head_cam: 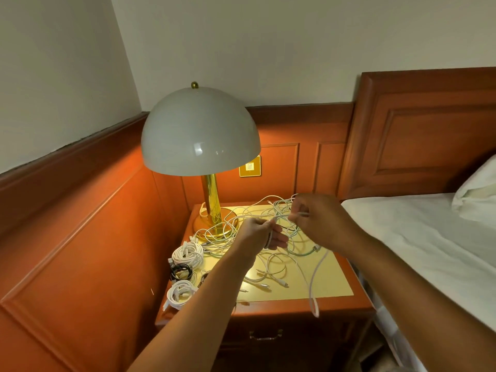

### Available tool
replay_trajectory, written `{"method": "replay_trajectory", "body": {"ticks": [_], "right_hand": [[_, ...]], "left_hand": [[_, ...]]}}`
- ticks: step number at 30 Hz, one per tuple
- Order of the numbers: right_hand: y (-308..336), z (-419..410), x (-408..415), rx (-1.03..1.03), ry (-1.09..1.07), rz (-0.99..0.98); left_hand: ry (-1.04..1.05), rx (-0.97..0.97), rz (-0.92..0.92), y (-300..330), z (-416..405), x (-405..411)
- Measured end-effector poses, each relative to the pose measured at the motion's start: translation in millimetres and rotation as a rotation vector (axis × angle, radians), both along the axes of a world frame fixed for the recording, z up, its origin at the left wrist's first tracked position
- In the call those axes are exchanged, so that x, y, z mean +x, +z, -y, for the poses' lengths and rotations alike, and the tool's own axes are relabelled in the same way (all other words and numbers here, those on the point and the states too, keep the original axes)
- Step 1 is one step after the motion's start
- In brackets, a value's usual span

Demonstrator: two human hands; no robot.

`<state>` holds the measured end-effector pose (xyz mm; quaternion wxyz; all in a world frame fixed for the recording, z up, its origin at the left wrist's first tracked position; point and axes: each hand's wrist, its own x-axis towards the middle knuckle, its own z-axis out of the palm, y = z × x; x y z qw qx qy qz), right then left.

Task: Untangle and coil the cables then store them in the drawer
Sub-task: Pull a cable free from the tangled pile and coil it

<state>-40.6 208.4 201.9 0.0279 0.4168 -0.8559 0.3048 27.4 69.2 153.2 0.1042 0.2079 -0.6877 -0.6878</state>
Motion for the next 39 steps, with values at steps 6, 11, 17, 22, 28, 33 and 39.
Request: {"method": "replay_trajectory", "body": {"ticks": [6,11,17,22,28,33,39], "right_hand": [[-57.1,-10.6,35.2,-0.200,-0.015,0.359],[-101.9,-7.6,45.1,-0.414,-0.081,0.663],[-124.7,-8.7,50.7,-0.513,-0.078,0.849],[-134.6,-10.8,31.5,-0.531,0.054,0.951],[-116.5,-1.8,-1.4,-0.263,-0.139,0.718],[-67.7,7.3,-45.6,-0.207,-0.084,0.598],[5.1,14.7,-66.6,-0.098,-0.014,0.337]], "left_hand": [[0.109,0.366,-0.107,0.4,2.7,-9.0],[0.131,0.557,-0.121,12.6,-1.5,-8.2],[0.142,0.613,-0.146,23.8,-2.0,-2.5],[0.147,0.613,-0.179,24.1,-2.3,4.5],[0.069,0.659,-0.348,29.8,-6.6,16.3],[-0.063,0.481,-0.397,34.8,-7.9,24.6],[-0.178,0.034,-0.279,28.8,-12.2,28.5]]}}
